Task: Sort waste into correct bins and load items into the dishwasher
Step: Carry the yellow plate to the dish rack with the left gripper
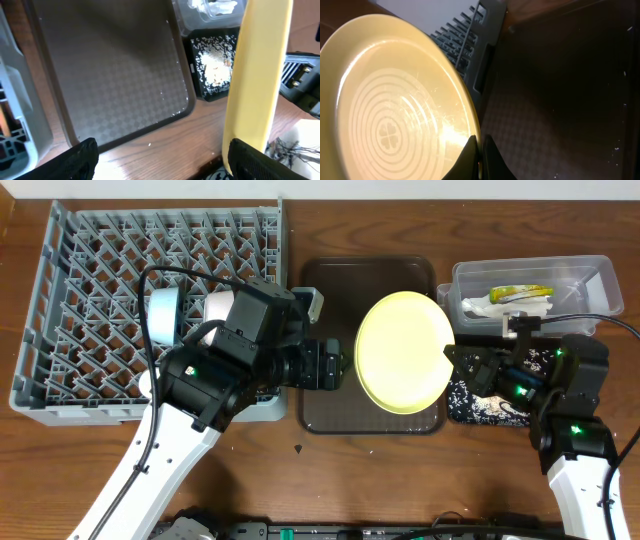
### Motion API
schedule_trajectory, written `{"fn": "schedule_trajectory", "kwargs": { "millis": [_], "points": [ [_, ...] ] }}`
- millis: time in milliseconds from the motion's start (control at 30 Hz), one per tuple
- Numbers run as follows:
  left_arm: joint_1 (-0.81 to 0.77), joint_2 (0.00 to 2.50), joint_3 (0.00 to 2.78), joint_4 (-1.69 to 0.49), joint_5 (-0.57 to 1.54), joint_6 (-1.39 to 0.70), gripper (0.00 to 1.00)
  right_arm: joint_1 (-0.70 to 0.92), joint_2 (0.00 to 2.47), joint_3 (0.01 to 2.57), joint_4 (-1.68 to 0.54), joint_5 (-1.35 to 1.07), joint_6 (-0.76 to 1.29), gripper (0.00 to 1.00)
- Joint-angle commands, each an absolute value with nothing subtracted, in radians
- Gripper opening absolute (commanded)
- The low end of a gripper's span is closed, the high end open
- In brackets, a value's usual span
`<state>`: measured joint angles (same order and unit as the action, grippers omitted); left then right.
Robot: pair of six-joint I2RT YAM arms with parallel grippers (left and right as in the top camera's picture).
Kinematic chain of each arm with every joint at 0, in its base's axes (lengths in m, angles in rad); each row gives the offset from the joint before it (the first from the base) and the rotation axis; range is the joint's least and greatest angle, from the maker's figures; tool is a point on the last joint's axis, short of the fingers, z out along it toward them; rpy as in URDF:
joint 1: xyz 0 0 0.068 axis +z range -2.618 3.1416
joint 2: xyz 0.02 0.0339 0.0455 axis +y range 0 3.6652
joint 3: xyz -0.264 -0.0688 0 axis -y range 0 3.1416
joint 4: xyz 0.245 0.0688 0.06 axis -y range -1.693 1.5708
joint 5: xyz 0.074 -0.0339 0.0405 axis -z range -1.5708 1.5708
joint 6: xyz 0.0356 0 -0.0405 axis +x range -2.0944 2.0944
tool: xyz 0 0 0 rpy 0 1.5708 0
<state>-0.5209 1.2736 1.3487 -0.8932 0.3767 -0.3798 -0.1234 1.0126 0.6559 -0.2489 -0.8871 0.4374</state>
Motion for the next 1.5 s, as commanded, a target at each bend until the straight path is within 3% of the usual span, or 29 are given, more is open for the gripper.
{"fn": "schedule_trajectory", "kwargs": {
  "millis": [0,400,800,867,967,1033,1100,1200,1333,1467],
  "points": [
    [-0.520,1.273,1.352,-0.896,0.348,-0.359,0.83,-0.132,1.006,0.655,-0.247,-0.864,0.451,0.01],
    [-0.520,1.273,1.353,-0.849,0.426,-0.352,0.83,-0.129,1.006,0.655,-0.308,-0.767,0.487,0.01],
    [-0.523,1.274,1.352,-0.778,0.582,-0.352,0.81,-0.015,1.006,0.655,-0.157,-0.970,0.477,0.01],
    [-0.523,1.274,1.352,-0.780,0.588,-0.352,0.68,0.003,1.006,0.655,-0.142,-0.970,0.478,0.01],
    [-0.523,1.274,1.352,-0.779,0.588,-0.352,0.35,0.026,1.006,0.655,-0.122,-0.970,0.478,0.01],
    [-0.523,1.274,1.352,-0.779,0.588,-0.352,0.19,0.034,1.006,0.655,-0.116,-0.970,0.478,0.01],
    [-0.522,1.274,1.352,-0.779,0.587,-0.347,0.08,0.034,1.006,0.655,-0.113,-0.971,0.478,0.09],
    [-0.519,1.263,1.353,-0.797,0.504,-0.326,0.08,0.025,1.006,0.655,-0.112,-0.996,0.445,0.52],
    [-0.497,1.214,1.365,-0.892,0.209,-0.279,0.08,-0.003,1.004,0.655,-0.123,-0.995,0.440,0.61],
    [-0.442,1.143,1.377,-0.969,-0.200,-0.170,0.08,-0.006,1.004,0.655,-0.171,-0.965,0.439,0.62]
  ]
}}
